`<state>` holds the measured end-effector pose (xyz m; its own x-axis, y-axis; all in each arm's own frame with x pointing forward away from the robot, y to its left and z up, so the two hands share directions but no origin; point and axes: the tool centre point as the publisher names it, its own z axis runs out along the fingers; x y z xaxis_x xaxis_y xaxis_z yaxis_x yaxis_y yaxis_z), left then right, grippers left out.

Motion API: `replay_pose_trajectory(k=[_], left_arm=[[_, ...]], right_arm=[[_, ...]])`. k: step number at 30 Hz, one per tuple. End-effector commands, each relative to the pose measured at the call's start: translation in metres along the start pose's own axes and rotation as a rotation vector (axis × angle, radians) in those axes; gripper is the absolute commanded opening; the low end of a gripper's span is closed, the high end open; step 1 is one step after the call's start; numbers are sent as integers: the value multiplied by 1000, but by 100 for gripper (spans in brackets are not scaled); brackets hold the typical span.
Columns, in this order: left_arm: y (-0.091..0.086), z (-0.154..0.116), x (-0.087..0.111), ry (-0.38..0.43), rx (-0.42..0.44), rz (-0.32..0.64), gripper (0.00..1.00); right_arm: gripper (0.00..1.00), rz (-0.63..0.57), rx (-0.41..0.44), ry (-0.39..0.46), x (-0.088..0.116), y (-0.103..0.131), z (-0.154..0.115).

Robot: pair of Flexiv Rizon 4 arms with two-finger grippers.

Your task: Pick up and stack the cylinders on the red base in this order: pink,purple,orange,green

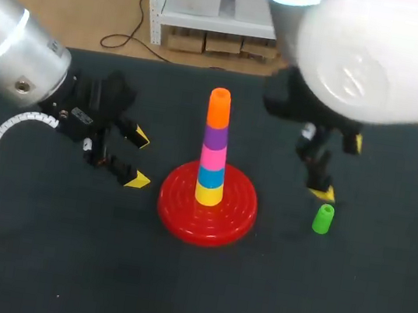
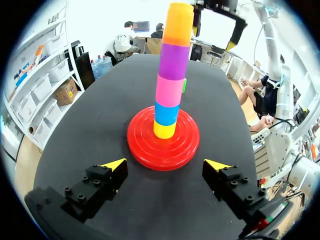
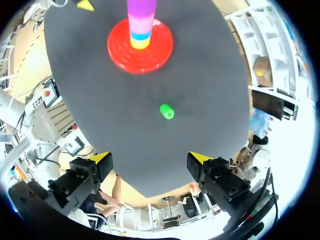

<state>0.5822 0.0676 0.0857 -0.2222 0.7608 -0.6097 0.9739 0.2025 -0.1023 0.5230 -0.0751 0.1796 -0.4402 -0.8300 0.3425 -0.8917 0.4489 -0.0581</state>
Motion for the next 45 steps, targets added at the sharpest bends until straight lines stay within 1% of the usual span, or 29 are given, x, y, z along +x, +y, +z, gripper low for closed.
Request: replay_pose_trajectory(k=[1, 2, 5, 9, 12, 16, 17, 18, 20, 37, 38, 44, 45], left_arm=[[1, 0, -1, 4, 1, -1, 100], [1, 0, -1, 4, 1, -1, 100], [1, 0, -1, 4, 1, -1, 100], [1, 0, -1, 4, 1, -1, 100], [1, 0, -1, 4, 1, -1, 100], [1, 0, -1, 4, 1, -1, 100], [1, 0, -1, 4, 1, -1, 100], [1, 0, -1, 4, 1, -1, 100], [1, 0, -1, 4, 1, -1, 100], [1, 0, -1, 4, 1, -1, 100], [1, 0, -1, 4, 1, -1, 100], [1, 0, -1, 4, 1, -1, 100], [1, 0, -1, 4, 1, -1, 100]], right_arm=[[100, 3, -36, -100, 10, -4, 40], [100, 4, -52, -120, 9, -5, 45], [100, 4, -60, -134, 6, -6, 53], [100, 3, -56, -156, 1, -9, 61], [100, 16, -56, -178, -3, -16, 67], [100, 26, -62, -185, -10, -27, 76], [100, 36, -68, -189, -12, -29, 78], [100, 43, -92, -201, -13, -31, 80], [100, 40, -115, -199, -13, -31, 79], [100, 40, -115, -199, -13, -31, 79], [100, 53, -101, -189, -15, -31, 81], [100, 85, -114, -215, -18, -42, 83], [100, 88, -130, -224, -19, -45, 84]])
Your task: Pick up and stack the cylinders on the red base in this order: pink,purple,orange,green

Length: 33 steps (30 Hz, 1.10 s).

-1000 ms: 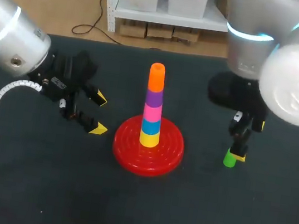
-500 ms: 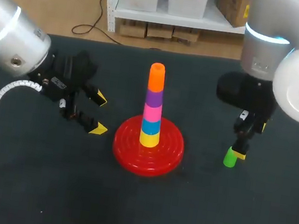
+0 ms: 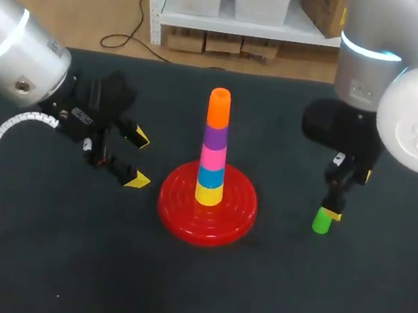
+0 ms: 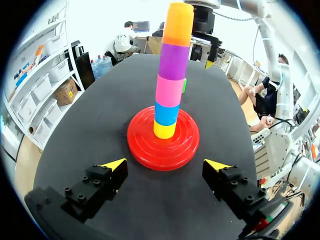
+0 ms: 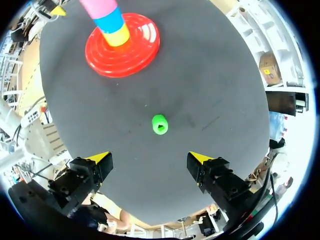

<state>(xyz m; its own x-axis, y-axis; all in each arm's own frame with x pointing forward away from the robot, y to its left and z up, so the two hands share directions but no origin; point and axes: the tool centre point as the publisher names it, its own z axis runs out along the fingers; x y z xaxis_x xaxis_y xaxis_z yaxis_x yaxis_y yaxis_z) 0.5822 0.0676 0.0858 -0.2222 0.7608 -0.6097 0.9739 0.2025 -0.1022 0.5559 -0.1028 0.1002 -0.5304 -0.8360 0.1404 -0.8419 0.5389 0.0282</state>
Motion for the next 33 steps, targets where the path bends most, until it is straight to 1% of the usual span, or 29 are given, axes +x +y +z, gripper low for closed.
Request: replay_pose_trajectory(k=[1, 6, 10, 18, 23, 29, 31, 32, 33], left_arm=[[1, 0, 0, 4, 1, -1, 100], [1, 0, 0, 4, 1, -1, 100], [1, 0, 0, 4, 1, -1, 100], [1, 0, 0, 4, 1, -1, 100], [1, 0, 0, 4, 1, -1, 100], [1, 0, 0, 4, 1, -1, 100], [1, 0, 0, 4, 1, -1, 100], [1, 0, 0, 4, 1, -1, 100], [1, 0, 0, 4, 1, -1, 100]], right_arm=[[100, 14, -21, -28, 0, -10, 3], [100, 32, -29, -24, -6, -16, 16], [100, 44, -34, 1, -13, -17, 28], [100, 61, -8, 40, -21, -15, 44], [100, 72, 3, 37, -22, -15, 49], [100, 94, -27, 20, -23, -19, 56], [96, 100, -29, 15, -24, -20, 56], [96, 108, -35, 11, -24, -20, 57], [98, 109, -36, 10, -24, -20, 57]])
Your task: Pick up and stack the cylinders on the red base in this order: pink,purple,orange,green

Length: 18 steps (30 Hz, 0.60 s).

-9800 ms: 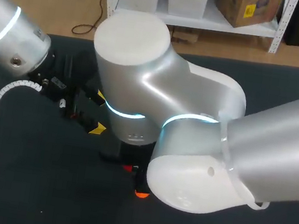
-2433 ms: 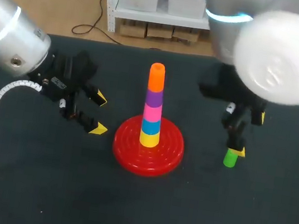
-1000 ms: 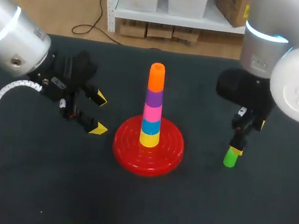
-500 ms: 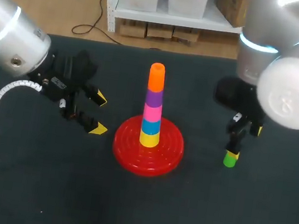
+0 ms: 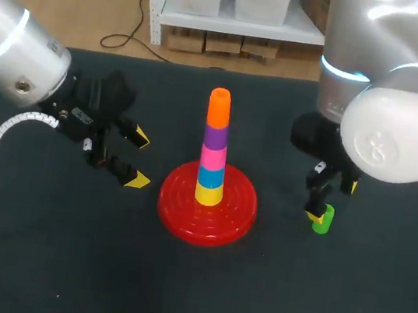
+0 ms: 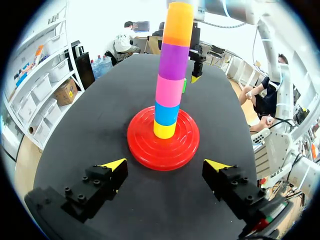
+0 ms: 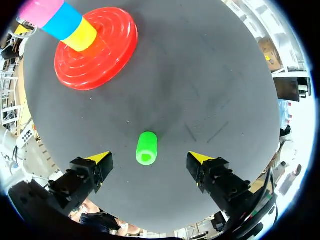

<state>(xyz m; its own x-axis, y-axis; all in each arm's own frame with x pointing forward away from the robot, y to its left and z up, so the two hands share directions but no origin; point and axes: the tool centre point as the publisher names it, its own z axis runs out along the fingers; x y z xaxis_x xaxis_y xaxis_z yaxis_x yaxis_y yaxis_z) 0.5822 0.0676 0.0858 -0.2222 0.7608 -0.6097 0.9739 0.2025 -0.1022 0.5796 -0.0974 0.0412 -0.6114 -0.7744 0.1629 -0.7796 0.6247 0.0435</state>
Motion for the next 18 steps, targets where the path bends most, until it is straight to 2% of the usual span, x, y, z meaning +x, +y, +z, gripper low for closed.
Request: replay_pose_trajectory(k=[1, 3, 4, 7, 8, 9, 10, 18], left_arm=[[1, 0, 0, 4, 1, -1, 100], [1, 0, 0, 4, 1, -1, 100], [1, 0, 0, 4, 1, -1, 100], [1, 0, 0, 4, 1, -1, 100], [1, 0, 0, 4, 1, -1, 100], [1, 0, 0, 4, 1, -1, 100], [1, 0, 0, 4, 1, -1, 100], [1, 0, 0, 4, 1, -1, 100]], right_arm=[[99, 9, -6, -10, 1, -1, 3], [99, 12, -7, -10, 1, -1, 4], [95, 12, -6, -9, 1, 0, 4], [78, 13, 0, -8, 0, 2, 5], [63, 15, 6, -6, 0, 3, 6], [53, 14, 10, -7, -1, 3, 7], [50, 14, 12, -7, -1, 4, 7], [49, 24, 36, -2, -2, 6, 12]])
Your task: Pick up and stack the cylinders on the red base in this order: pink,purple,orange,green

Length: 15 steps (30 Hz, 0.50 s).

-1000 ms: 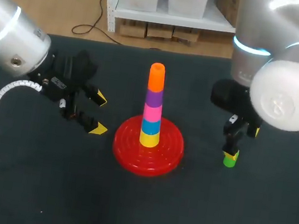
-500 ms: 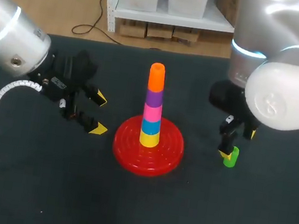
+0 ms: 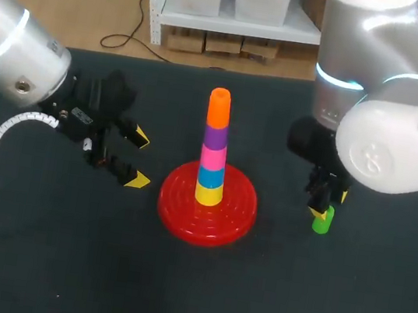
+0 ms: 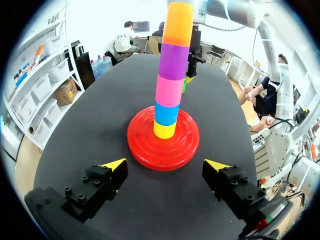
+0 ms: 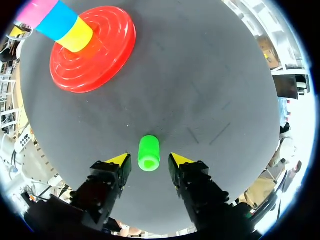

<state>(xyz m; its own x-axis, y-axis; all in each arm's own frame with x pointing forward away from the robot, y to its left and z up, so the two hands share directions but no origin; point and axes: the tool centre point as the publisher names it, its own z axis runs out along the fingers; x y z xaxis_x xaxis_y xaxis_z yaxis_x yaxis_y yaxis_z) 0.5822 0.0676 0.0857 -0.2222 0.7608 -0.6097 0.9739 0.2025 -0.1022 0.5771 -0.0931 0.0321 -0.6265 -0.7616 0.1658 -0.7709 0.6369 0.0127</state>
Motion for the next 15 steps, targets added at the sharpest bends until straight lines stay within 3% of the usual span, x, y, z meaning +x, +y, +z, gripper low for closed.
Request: replay_pose_trajectory(k=[1, 12, 15], left_arm=[[1, 0, 0, 4, 1, -1, 100], [1, 0, 0, 4, 1, -1, 100], [1, 0, 0, 4, 1, -1, 100]], right_arm=[[49, 6, 2, -4, 1, 2, 3], [44, 6, -5, -4, 1, 2, 4], [37, 9, -4, -2, 1, 1, 4]])
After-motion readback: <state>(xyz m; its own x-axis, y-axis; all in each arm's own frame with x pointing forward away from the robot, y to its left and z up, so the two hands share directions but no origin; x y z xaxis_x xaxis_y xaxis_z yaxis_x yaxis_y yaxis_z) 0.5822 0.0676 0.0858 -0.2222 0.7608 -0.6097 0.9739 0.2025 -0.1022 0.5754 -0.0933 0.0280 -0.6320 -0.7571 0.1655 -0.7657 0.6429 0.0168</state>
